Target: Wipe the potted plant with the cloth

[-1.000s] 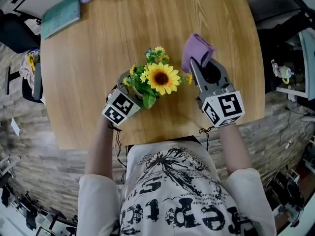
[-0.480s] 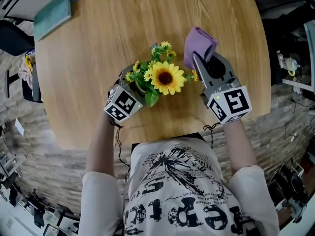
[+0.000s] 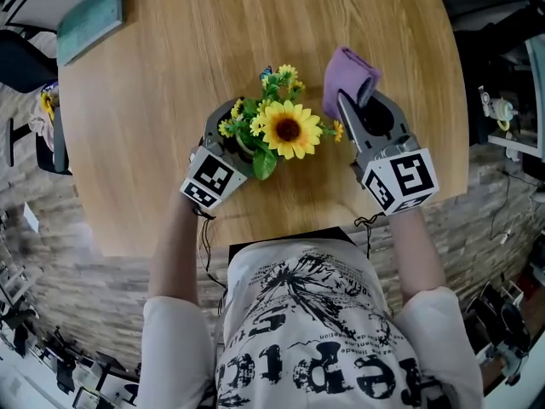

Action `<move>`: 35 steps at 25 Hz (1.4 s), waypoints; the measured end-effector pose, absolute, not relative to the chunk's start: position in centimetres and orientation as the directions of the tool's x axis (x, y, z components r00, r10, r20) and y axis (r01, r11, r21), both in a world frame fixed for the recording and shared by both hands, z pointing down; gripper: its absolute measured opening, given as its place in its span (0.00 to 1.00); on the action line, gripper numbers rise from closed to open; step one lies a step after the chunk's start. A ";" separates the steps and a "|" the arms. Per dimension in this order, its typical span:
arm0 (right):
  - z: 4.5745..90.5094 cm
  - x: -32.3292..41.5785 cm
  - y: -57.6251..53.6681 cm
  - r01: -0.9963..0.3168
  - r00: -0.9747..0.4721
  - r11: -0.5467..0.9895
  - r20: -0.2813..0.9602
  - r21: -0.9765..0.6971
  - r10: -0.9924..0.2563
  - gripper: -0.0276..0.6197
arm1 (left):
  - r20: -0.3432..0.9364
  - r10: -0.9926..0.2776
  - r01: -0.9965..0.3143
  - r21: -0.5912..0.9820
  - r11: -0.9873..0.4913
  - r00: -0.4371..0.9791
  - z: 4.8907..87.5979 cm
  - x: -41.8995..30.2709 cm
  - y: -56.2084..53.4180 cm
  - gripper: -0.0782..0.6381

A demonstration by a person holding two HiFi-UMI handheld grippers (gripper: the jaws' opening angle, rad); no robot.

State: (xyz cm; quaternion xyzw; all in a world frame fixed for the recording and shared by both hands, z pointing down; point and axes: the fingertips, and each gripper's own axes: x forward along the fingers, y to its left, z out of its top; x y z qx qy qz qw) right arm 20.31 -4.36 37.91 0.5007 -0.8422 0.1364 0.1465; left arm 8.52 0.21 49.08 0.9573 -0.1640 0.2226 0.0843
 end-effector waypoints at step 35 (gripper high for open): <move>28.1 15.8 -0.1 -0.831 -0.540 0.556 0.234 0.003 -0.808 0.16 | 0.087 -0.868 -0.864 -0.086 -0.496 0.489 25.3 -3.6 1.0 0.12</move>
